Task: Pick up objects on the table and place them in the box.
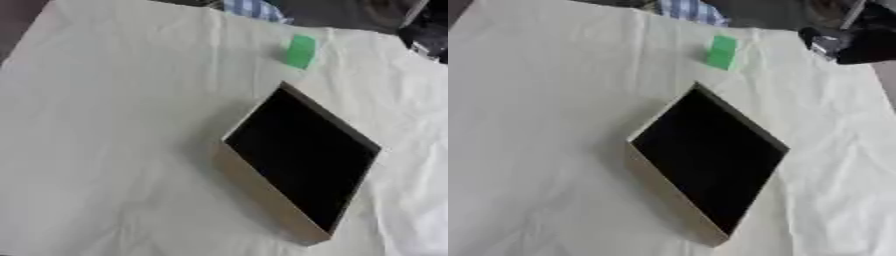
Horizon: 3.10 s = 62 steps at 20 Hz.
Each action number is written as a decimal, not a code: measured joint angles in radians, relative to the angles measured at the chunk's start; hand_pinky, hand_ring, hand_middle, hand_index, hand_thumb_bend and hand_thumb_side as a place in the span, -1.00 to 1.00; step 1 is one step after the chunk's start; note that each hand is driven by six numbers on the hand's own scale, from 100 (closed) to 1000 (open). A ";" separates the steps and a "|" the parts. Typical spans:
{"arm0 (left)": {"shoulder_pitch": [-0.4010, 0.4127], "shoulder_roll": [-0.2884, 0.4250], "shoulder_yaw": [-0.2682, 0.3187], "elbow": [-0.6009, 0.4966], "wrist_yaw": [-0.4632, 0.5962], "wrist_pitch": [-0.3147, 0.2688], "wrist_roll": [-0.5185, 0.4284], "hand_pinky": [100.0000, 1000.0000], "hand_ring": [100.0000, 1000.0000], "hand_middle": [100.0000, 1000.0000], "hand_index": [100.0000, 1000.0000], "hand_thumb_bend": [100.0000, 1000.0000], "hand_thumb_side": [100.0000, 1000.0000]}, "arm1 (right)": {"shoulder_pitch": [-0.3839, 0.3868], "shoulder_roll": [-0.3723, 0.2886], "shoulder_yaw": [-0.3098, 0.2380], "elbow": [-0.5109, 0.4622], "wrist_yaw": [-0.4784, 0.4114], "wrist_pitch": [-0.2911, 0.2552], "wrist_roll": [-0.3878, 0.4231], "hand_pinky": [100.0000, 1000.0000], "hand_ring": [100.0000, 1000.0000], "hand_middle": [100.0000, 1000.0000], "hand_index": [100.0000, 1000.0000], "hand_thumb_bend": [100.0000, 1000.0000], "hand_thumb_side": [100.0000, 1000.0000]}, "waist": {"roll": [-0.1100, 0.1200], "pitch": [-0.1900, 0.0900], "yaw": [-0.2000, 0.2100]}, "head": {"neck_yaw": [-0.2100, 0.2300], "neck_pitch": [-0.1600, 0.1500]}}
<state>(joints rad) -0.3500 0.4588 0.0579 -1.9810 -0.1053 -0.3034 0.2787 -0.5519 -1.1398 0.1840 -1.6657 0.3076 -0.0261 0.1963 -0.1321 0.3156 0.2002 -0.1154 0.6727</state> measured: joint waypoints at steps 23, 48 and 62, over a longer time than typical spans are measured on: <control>0.005 -0.001 -0.012 0.000 0.009 0.003 -0.016 0.13 0.32 0.24 0.57 -1.00 0.26 | -0.287 0.216 0.026 0.270 0.081 0.052 0.336 0.68 0.71 0.66 1.00 -0.50 -0.57 | -0.009 0.018 0.028 | -0.023 0.012; -0.028 -0.001 -0.018 0.000 0.009 0.002 -0.023 0.12 0.29 0.22 0.56 -1.00 0.31 | -0.382 0.325 0.025 0.373 0.150 0.039 0.344 0.70 0.72 0.64 1.00 -0.53 -0.42 | -0.050 0.080 0.099 | -0.151 -0.062; -0.033 -0.001 -0.018 0.000 0.008 0.005 -0.031 0.11 0.25 0.20 0.56 -1.00 0.36 | -0.389 0.342 0.005 0.409 0.241 0.037 0.348 0.86 0.94 0.70 1.00 -0.44 -0.36 | -0.081 0.120 0.122 | -0.149 -0.071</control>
<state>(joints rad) -0.3832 0.4582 0.0401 -1.9810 -0.0969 -0.2987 0.2480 -0.9406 -0.7978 0.1890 -1.2568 0.5488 0.0110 0.5447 -0.2129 0.4356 0.3225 -0.2648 0.6016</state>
